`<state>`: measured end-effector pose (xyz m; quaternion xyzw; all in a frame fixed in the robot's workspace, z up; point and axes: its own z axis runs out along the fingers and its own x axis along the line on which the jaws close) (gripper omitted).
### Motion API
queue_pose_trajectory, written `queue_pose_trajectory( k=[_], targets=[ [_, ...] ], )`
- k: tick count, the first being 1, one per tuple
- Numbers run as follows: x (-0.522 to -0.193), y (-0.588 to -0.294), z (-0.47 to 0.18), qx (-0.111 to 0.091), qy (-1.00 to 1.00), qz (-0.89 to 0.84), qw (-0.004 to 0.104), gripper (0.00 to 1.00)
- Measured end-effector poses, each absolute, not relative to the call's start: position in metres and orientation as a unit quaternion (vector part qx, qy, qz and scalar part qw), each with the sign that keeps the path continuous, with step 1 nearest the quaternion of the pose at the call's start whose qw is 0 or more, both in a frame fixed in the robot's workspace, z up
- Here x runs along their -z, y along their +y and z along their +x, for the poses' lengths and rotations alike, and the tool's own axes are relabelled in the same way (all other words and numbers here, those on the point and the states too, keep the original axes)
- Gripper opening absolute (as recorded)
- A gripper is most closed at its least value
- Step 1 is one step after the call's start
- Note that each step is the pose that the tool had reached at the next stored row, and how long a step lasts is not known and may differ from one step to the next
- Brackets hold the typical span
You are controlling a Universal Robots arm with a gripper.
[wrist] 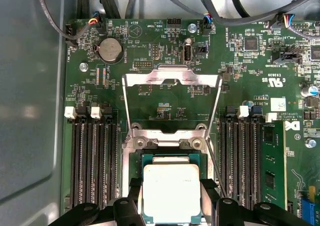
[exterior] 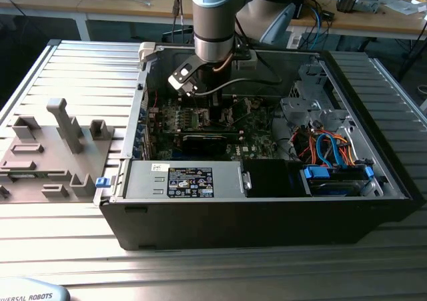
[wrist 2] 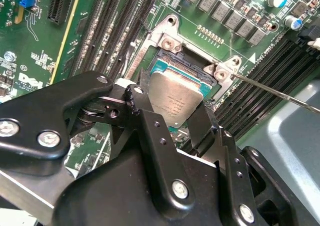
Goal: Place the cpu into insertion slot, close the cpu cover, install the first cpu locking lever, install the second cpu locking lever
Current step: 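Place the cpu into insertion slot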
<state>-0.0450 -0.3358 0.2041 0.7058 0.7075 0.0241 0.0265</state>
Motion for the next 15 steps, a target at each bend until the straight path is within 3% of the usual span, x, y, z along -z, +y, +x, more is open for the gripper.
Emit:
queue_pose_trajectory(
  k=[15],
  targets=[
    [-0.1995,-0.3359,-0.0450,-0.024,0.708,0.706,0.026,0.54]
  ],
)
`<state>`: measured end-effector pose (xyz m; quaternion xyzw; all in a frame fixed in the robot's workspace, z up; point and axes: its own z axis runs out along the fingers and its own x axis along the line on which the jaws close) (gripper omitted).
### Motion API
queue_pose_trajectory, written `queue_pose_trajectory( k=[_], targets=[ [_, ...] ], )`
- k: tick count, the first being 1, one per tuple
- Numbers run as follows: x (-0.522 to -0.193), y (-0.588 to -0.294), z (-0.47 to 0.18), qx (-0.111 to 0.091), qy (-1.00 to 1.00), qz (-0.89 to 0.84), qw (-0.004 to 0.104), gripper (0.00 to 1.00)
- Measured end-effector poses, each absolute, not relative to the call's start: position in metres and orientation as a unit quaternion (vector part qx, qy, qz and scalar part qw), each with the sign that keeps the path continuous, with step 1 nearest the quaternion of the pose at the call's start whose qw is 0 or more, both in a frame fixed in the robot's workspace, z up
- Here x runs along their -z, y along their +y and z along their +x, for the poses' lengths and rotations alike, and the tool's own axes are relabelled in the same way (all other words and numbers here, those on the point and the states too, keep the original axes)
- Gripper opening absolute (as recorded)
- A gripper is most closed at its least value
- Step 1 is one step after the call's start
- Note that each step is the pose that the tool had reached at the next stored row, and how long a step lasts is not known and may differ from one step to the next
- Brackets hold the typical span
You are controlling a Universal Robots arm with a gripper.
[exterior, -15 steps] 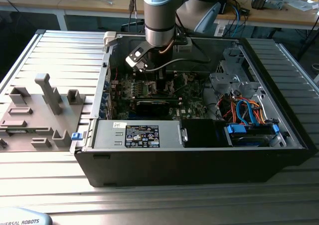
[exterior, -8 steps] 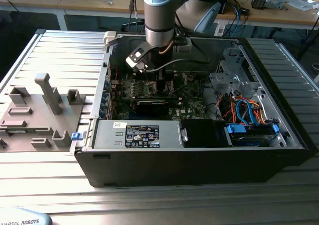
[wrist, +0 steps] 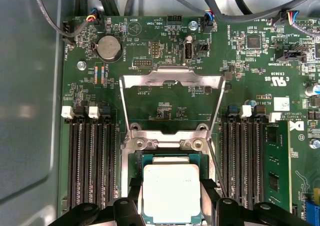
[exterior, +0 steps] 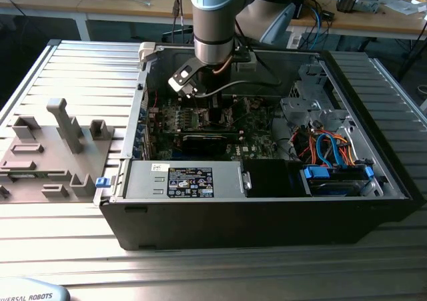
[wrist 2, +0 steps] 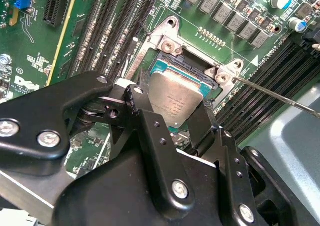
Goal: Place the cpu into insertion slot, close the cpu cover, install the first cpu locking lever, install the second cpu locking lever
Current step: 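Place the cpu into insertion slot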
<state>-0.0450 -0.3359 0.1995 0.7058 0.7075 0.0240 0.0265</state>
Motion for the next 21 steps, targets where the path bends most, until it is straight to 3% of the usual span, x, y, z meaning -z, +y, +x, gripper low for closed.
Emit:
queue_pose_trajectory(
  k=[21],
  targets=[
    [-0.1959,-0.3359,-0.0450,-0.024,0.707,0.706,0.027,0.54]
  ],
)
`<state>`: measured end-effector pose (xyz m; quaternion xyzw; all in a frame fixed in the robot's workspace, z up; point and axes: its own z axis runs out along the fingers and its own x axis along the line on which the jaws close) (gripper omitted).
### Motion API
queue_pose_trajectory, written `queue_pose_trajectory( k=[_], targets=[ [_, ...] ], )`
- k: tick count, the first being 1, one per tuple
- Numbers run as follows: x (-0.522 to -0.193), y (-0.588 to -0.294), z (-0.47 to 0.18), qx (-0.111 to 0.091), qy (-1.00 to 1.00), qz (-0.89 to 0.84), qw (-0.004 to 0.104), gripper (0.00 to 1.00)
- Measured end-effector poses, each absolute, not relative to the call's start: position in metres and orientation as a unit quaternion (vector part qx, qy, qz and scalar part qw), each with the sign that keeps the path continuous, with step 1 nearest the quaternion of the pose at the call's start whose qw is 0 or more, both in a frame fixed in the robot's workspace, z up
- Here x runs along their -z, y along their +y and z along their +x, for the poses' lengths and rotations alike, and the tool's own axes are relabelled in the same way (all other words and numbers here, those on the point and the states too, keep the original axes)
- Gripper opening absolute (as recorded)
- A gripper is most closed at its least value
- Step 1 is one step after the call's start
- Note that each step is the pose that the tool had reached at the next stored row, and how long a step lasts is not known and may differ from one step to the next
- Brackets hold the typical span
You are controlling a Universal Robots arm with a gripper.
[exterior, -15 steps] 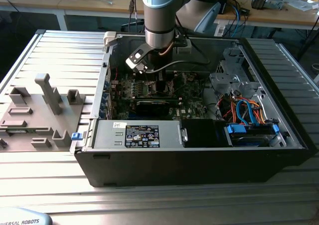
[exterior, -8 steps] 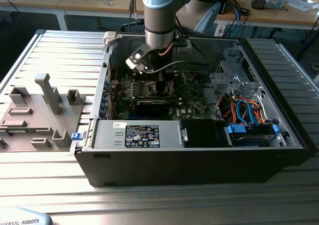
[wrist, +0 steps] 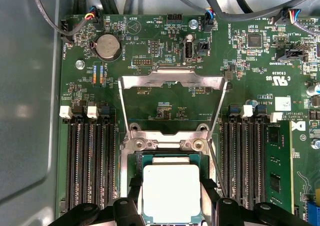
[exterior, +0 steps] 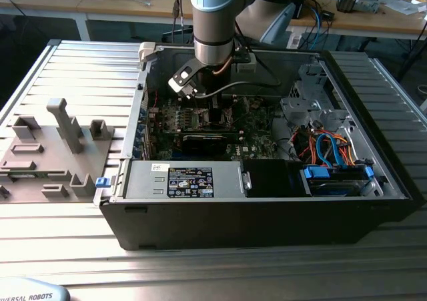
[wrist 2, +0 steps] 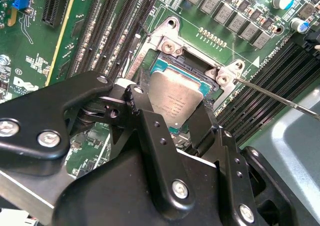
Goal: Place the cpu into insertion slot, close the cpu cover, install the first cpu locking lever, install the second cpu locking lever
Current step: 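Place the cpu into insertion slot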
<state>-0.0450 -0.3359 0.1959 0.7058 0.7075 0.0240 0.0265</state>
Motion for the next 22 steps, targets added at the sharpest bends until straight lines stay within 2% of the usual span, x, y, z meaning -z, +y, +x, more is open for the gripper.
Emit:
queue_pose_trajectory(
  k=[7,8,9,19,22],
  targets=[
    [-0.1957,-0.3358,-0.0450,-0.024,0.707,0.706,0.027,0.54],
    [-0.1957,-0.3358,-0.0449,-0.024,0.707,0.706,0.027,0.55],
    [-0.1956,-0.3358,-0.0449,-0.024,0.707,0.706,0.026,0.61],
    [-0.2000,-0.3358,-0.0450,-0.024,0.707,0.706,0.026,0.61],
    [-0.2003,-0.3357,-0.0465,-0.030,0.707,0.706,0.021,0.61]
  ],
)
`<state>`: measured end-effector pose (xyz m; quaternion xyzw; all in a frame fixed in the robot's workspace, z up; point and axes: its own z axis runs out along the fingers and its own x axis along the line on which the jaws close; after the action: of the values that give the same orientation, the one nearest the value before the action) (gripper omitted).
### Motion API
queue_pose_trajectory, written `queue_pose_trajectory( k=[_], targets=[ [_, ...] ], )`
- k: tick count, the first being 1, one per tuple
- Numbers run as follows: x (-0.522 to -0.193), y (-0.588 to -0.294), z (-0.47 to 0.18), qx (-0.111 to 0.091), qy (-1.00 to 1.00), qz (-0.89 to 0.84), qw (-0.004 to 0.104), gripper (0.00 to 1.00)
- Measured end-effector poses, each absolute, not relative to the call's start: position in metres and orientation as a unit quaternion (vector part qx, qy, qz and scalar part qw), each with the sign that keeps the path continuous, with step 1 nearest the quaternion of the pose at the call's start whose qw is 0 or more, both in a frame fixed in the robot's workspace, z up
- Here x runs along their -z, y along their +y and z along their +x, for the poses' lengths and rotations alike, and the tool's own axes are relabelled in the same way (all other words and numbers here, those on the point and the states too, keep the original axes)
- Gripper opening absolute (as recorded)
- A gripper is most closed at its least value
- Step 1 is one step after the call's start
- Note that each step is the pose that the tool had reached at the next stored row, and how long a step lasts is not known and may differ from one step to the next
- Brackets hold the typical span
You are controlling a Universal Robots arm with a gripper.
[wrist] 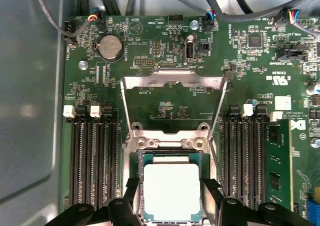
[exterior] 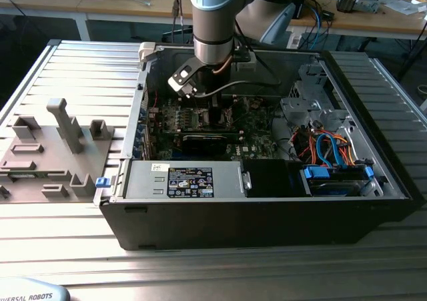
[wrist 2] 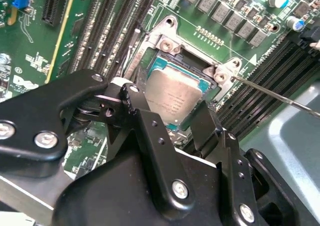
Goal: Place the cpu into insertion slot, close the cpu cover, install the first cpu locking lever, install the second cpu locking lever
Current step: 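Place the cpu into insertion slot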
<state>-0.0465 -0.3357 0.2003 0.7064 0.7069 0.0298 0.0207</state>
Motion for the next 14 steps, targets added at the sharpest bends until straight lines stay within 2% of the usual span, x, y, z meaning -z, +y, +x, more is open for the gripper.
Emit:
queue_pose_trajectory(
  k=[7,11,12,14],
  targets=[
    [-0.2003,-0.3361,-0.0467,-0.031,0.707,0.706,0.019,0.61],
    [-0.2004,-0.3361,-0.0468,-0.013,0.708,0.706,0.038,0.61],
    [-0.2005,-0.3360,-0.0466,-0.013,0.708,0.706,0.037,0.61],
    [-0.2005,-0.3360,-0.0466,-0.021,0.707,0.706,0.029,0.61]
  ],
)
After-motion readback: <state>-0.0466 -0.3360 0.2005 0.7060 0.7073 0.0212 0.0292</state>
